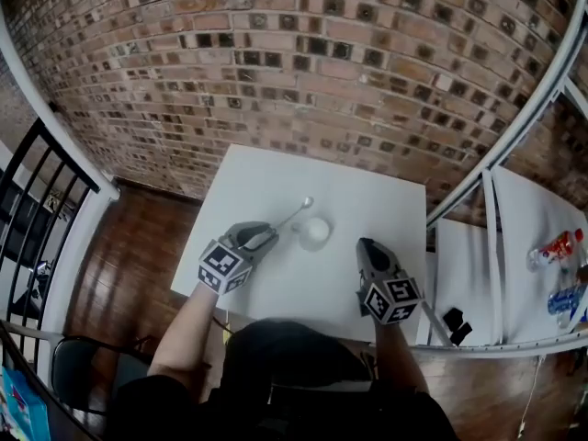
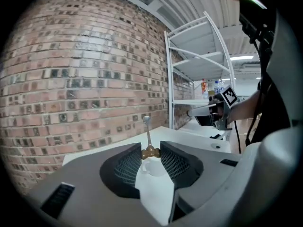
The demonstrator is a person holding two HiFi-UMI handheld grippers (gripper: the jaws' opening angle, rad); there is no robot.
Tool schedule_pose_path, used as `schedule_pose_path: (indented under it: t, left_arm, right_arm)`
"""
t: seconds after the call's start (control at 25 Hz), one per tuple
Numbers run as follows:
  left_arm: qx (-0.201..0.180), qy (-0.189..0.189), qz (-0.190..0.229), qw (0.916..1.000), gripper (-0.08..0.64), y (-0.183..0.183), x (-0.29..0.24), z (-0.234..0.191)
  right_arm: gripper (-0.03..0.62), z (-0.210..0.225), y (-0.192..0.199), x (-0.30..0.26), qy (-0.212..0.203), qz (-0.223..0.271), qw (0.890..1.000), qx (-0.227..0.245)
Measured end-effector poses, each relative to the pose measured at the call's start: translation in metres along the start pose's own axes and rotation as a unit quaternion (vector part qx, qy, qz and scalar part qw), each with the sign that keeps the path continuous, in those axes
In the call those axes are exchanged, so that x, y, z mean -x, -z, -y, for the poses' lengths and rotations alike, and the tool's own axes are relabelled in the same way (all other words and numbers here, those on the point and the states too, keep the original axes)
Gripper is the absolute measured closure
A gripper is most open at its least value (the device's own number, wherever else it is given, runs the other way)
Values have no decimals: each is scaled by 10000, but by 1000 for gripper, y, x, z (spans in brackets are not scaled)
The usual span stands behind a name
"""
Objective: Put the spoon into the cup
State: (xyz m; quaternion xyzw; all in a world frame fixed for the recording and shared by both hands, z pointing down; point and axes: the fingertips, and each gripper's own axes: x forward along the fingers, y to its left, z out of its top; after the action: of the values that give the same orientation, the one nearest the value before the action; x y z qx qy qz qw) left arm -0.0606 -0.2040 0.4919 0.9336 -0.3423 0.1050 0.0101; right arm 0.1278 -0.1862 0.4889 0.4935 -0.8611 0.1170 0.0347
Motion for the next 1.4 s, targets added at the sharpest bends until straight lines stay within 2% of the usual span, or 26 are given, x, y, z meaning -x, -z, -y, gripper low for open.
schedule_pose_path:
  t: [0.2,0.32,0.4,0.64,1.12,1.4]
  left_arm:
    - [-468,362,-894,9942,431,38,-32,23]
    - [-401,483,-1338,9890,431,55,-40,28]
    - [-329,487,-1484,9872,431,60,-44,27]
    - [43,403,-1505,9878,430,60,-53,21]
    - [62,299,-1357,9903,430,49,-77,16]
    - [303,312,-1543,9871,430,65,-95,19]
  right_arm:
    - [588,2,4,5,32,-2,10000,-41]
    - [588,4,5,7,57,1,10000,-59]
    - [588,5,5,8,70,17,10000,-64]
    - [588,4,6,11,68,28,9999,-74]
    - [588,13,6,13,113,-7,9999,-91]
    - [588,26,5,18,227,11,9997,-129]
